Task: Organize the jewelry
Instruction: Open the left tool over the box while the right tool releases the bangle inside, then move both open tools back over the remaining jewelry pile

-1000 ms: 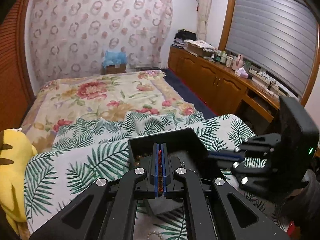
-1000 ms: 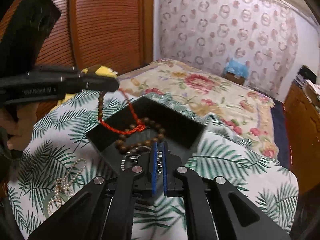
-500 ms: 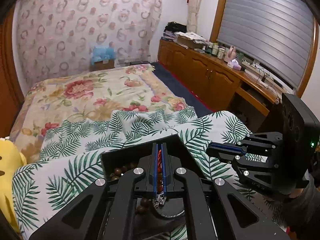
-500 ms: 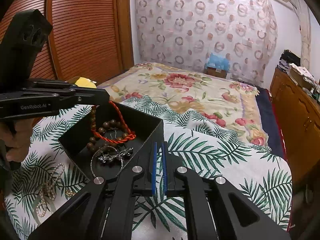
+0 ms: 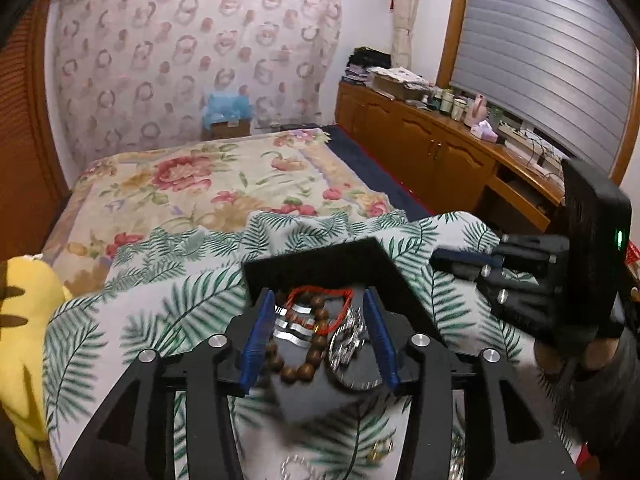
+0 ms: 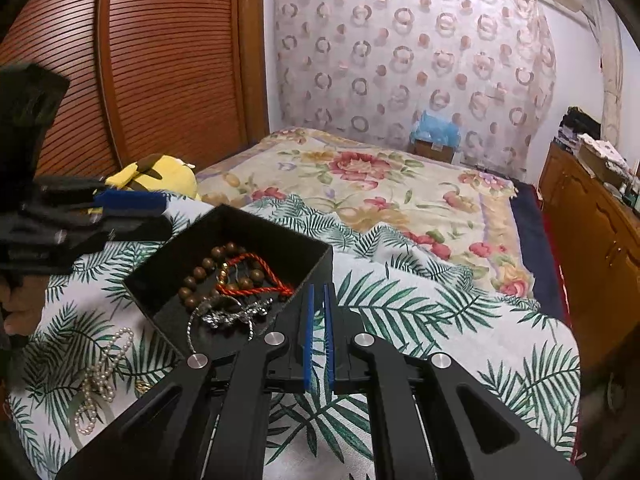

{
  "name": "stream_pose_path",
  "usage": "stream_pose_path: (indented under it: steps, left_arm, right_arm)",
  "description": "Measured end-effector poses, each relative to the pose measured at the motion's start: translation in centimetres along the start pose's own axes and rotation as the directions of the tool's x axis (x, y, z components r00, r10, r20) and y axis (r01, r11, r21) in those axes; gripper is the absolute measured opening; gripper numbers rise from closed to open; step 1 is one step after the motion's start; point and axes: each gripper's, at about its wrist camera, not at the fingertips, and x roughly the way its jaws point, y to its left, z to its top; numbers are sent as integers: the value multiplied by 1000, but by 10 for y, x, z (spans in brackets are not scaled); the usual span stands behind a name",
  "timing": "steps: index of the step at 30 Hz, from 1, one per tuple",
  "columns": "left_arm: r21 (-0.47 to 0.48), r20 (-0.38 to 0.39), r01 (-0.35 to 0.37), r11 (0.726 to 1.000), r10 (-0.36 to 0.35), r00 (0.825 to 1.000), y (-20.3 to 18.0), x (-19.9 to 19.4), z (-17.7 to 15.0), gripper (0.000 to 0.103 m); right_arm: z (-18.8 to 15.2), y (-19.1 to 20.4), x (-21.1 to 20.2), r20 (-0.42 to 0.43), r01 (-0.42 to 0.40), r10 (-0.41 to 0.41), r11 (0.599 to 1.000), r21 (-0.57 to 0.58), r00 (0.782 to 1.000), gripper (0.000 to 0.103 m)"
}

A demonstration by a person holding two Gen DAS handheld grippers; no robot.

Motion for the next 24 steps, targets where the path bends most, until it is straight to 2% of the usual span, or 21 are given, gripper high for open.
stream_pose_path:
  steps: [4,7,9,11,18,24]
  left_arm:
    - [-1,-10,-31,1000,31,999,4,-15,-20,50]
    - [6,-17,-65,998,65,998,6,-24,-37,63]
    - [2,-29,-84,996,84,996,9,-27,-49,80]
    - [0,-52,-96,995,96,994,12,-27,-60,87]
    - [-5,-151,-138,990,136,979,28,-16,-100,88]
    - [-26,-188,-162,987,154,970,39,-11,-116,88]
  right_arm:
    - [-1,6,-14,9,-9,9,1000,-3,1000,6]
    - [-9,11,-25,5,-11,11,1000,-4,1000,6]
    - [-18,16,-33,8,-21,21,1000,1,1000,6]
    - [-25,20,-40,3,-37,37,999,1,999,6]
    - [-57,44,-44,-68,-81,81,997,-6,994,6]
    - [-76,64,-42,-92,-119,119,993,6,989,6]
